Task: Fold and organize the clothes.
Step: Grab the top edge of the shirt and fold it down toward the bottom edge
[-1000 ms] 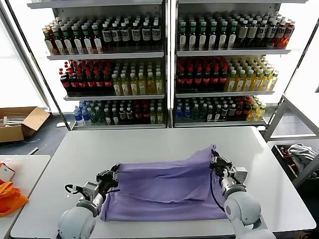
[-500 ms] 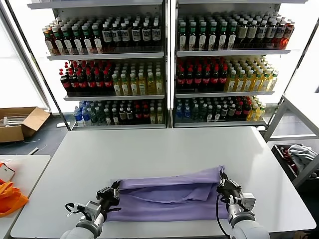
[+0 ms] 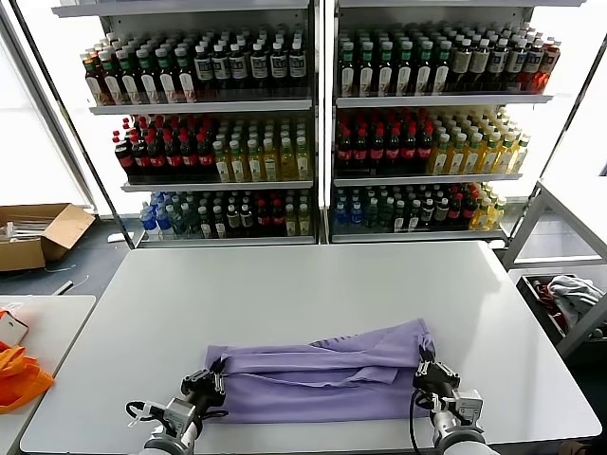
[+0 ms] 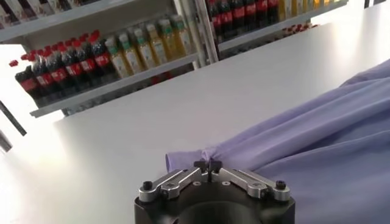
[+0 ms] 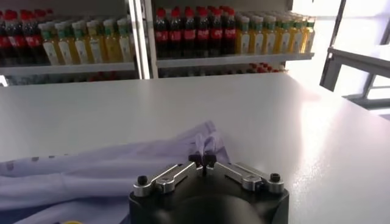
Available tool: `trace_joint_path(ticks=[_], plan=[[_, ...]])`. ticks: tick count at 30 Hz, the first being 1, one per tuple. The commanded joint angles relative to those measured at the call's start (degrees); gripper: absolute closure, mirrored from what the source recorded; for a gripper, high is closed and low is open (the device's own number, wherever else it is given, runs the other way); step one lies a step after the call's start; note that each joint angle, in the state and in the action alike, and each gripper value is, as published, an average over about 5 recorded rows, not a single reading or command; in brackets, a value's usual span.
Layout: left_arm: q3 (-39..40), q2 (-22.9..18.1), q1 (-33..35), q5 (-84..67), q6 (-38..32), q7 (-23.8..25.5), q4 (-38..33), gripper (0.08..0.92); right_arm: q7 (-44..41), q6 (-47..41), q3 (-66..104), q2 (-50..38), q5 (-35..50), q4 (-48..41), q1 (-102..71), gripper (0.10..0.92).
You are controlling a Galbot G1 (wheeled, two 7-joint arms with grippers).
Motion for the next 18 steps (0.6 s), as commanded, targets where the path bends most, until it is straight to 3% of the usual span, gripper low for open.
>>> trace_joint_path(ticks=[1,8,12,18], plan=[[0.18,-0.67,1.95,3.52,-0.31,0.01,-1.71,0.916,0.01,0.26,-0.85,0.09,-1.49,-0.79,-1.15,0.916],[0.08,-1.29,1.08,5.5,-1.84,-0.51,-3.32,0.893,-0.17,0.33,-1.7,0.13,-4.22,-2.52,-0.61,0.864],[0.34,-2.16,1.12,5.77,-2.15,-1.28,-6.64,0.79,-0.21,0.55,-1.37,-0.36,-4.73,-2.25,-0.47,0.755],[-0.8,-6.12,2.06,5.54,-1.58,-3.67,-12.02,0.616,-0.19,-0.16,2.85,-2.54,0.42,5.27,-1.18,0.582]])
